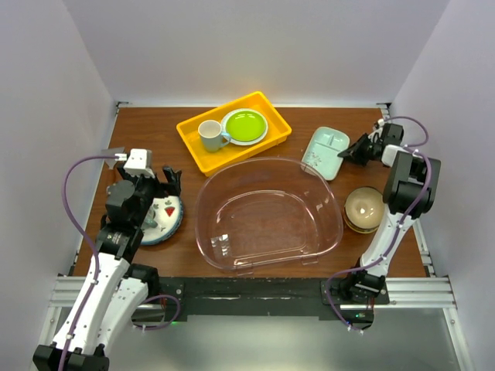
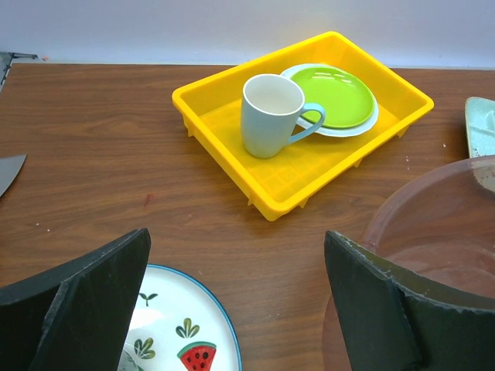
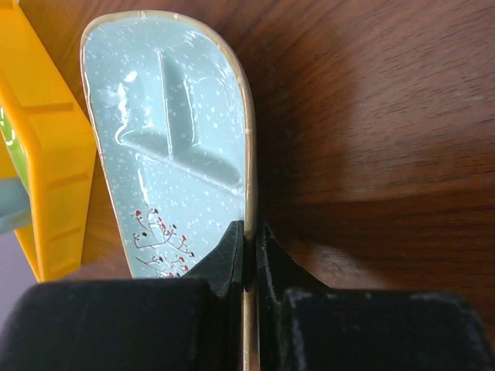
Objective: Place the mixed dishes into the plastic bin
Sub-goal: Pick up the plate at the center of the board.
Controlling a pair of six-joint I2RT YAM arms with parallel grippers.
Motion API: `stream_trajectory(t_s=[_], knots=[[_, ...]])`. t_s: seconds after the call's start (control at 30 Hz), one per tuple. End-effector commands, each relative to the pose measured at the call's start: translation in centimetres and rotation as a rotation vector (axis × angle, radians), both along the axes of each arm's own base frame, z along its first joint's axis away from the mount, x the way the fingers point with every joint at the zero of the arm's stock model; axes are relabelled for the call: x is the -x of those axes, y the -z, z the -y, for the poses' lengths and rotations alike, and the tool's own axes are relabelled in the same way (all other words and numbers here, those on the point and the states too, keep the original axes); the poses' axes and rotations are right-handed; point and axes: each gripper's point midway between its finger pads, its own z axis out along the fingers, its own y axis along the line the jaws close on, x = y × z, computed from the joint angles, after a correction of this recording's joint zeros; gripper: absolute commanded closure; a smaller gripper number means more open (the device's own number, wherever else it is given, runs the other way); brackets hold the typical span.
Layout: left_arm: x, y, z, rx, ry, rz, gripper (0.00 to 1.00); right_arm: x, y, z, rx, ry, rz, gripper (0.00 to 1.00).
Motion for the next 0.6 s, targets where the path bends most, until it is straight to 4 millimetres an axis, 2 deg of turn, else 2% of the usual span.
stream_trajectory(t_s=[0.0,0.4,0.57], knots=[[-0.4,-2.0,-0.1,-0.01,0.003,0.066,0.0,-1.7,-8.5,0.1,-0.049,-0.019,0.236,1.0],[-0.3,-2.0,0.0,-0.01,0.007,0.069,0.0,-1.1,-19.4,-0.2,-0.128,-0.056,0.486,1.0],[-0.3,-2.2,0.0,-0.011,0.008,0.074,0.0,-0.1,-22.9,-1.0,-0.148,-0.085,0.554,1.0]])
